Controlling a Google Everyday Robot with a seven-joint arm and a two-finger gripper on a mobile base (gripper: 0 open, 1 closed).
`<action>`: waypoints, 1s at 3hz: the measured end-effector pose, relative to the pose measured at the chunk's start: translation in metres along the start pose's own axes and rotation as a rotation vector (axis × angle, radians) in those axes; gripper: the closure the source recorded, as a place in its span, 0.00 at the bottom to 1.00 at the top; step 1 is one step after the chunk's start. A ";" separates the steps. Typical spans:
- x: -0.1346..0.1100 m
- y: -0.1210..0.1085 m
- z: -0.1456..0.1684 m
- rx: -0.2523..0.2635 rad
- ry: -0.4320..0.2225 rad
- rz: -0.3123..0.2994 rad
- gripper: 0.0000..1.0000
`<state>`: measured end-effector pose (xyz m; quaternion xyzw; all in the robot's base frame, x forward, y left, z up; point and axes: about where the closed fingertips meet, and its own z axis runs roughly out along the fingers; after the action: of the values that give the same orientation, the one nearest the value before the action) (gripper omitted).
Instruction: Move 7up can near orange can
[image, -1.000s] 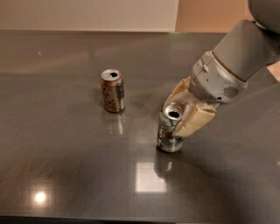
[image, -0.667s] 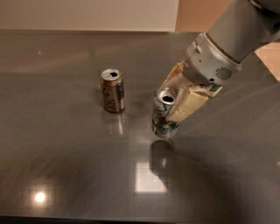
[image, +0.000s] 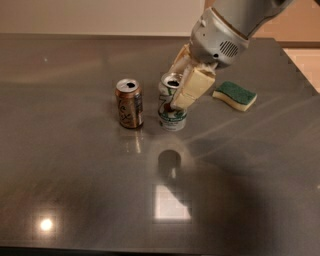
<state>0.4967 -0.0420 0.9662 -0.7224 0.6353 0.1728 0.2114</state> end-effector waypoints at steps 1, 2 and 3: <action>-0.006 -0.032 0.011 -0.013 -0.012 0.022 1.00; -0.010 -0.055 0.025 -0.026 -0.022 0.035 1.00; -0.013 -0.069 0.041 -0.030 -0.011 0.034 0.82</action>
Offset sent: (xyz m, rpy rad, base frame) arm 0.0748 0.0343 -0.0206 0.0129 0.0840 -0.0121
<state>0.5639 -0.0020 0.9437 -0.7136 0.6438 0.1897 0.2009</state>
